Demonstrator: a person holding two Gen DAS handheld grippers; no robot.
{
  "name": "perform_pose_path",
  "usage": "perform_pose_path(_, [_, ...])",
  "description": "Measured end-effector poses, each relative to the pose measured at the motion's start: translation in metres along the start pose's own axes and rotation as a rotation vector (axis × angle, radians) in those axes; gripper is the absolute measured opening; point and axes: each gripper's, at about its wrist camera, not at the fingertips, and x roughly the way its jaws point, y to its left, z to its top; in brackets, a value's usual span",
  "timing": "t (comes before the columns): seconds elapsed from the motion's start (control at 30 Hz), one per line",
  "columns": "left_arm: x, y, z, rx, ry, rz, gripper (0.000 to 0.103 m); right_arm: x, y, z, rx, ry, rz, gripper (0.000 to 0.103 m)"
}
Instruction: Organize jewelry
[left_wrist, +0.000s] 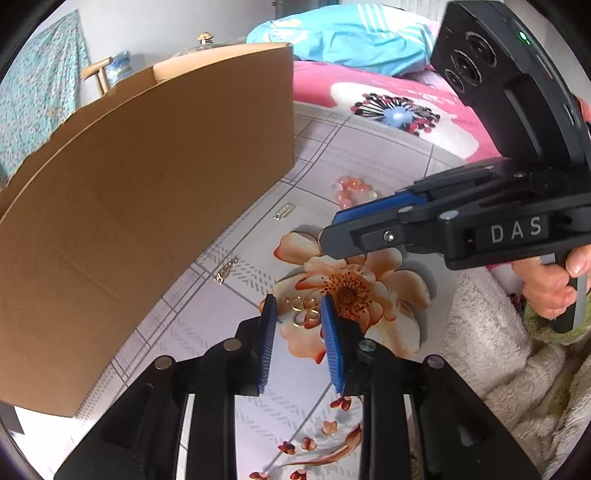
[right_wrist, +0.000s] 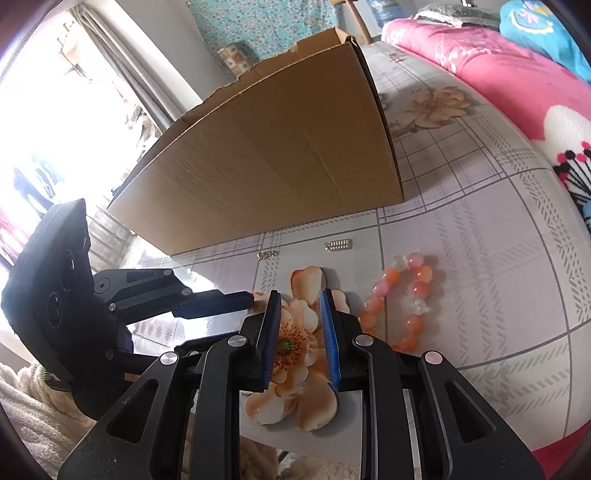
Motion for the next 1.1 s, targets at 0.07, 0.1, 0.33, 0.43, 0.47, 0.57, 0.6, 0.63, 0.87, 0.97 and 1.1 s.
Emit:
perform_pose_path(0.07, [0.001, 0.000, 0.001, 0.007, 0.006, -0.002, 0.012, 0.000, -0.001, 0.000, 0.001, -0.001, 0.001, 0.022])
perform_pose_path(0.1, [0.001, 0.000, 0.002, 0.009, 0.009, 0.000, 0.012, -0.001, -0.001, 0.000, 0.004, -0.001, 0.001, 0.022])
perform_pose_path(0.33, [0.000, -0.001, -0.001, 0.008, -0.003, 0.018, 0.012, -0.004, -0.002, -0.001, 0.016, -0.011, 0.003, 0.022])
perform_pose_path(0.43, [-0.002, 0.000, -0.003, -0.007, -0.008, 0.020, 0.000, -0.006, -0.002, -0.001, 0.016, -0.016, 0.002, 0.022])
perform_pose_path(0.47, [-0.003, 0.001, -0.004, -0.016, -0.006, 0.020, 0.000, -0.007, -0.001, -0.001, 0.014, -0.019, 0.000, 0.022])
perform_pose_path(0.57, [-0.005, 0.004, -0.007, -0.036, -0.009, 0.029, 0.000, -0.009, 0.000, 0.001, 0.011, -0.025, -0.001, 0.022])
perform_pose_path(0.6, [-0.007, 0.005, -0.008, -0.042, -0.010, 0.031, 0.000, -0.010, 0.000, 0.001, 0.009, -0.027, -0.003, 0.022])
perform_pose_path(0.63, [-0.009, 0.007, -0.011, -0.053, -0.012, 0.031, 0.000, -0.010, 0.001, 0.001, 0.008, -0.029, -0.005, 0.022])
perform_pose_path(0.87, [-0.018, 0.023, -0.026, -0.164, -0.017, 0.057, 0.000, -0.005, 0.014, -0.002, -0.056, 0.006, -0.019, 0.026])
perform_pose_path(0.97, [-0.023, 0.033, -0.034, -0.227, -0.023, 0.077, 0.000, 0.001, 0.032, -0.006, -0.160, 0.026, -0.061, 0.033])
perform_pose_path(1.1, [-0.031, 0.043, -0.043, -0.308, -0.047, 0.119, 0.000, 0.013, 0.046, -0.006, -0.231, 0.049, -0.125, 0.034])
